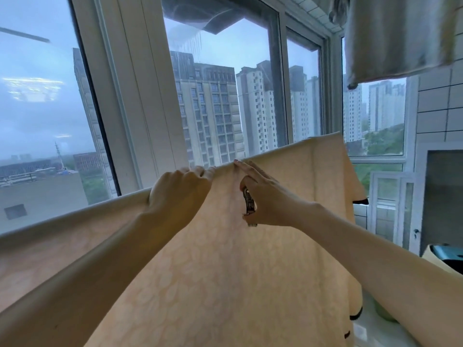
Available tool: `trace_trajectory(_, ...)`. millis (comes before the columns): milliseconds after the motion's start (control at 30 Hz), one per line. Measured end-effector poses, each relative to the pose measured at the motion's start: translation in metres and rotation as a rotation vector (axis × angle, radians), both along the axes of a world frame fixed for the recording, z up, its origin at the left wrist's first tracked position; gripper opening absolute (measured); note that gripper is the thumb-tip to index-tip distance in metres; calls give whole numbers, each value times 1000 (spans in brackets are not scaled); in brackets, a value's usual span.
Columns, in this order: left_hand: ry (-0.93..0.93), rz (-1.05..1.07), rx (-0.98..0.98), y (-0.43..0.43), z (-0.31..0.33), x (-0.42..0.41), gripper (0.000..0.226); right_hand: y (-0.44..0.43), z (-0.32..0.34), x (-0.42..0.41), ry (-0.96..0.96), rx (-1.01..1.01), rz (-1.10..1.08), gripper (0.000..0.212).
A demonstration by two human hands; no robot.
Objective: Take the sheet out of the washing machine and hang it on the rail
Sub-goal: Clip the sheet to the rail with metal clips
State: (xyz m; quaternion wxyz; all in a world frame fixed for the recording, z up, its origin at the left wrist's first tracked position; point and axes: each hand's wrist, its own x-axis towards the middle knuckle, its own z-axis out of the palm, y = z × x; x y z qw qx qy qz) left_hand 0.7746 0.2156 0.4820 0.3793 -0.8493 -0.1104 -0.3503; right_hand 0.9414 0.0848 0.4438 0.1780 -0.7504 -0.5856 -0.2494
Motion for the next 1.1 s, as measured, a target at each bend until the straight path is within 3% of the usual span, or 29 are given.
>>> trace_trajectory(233,-96,-32,44,0,-3,23,40,0,8,42,9,-96,162,50)
trace_trajectory(367,-145,-29,-28,-5,-2,29,23,-3,13,72,66,-116,177,51)
trace_trajectory(867,-75,44,10,-9,-1,116,44,-29,6,134,52,-84,139,52)
trace_trajectory(1100,3,44,-3,-19,1,177,57,-41,0,155,20,-43,104,65)
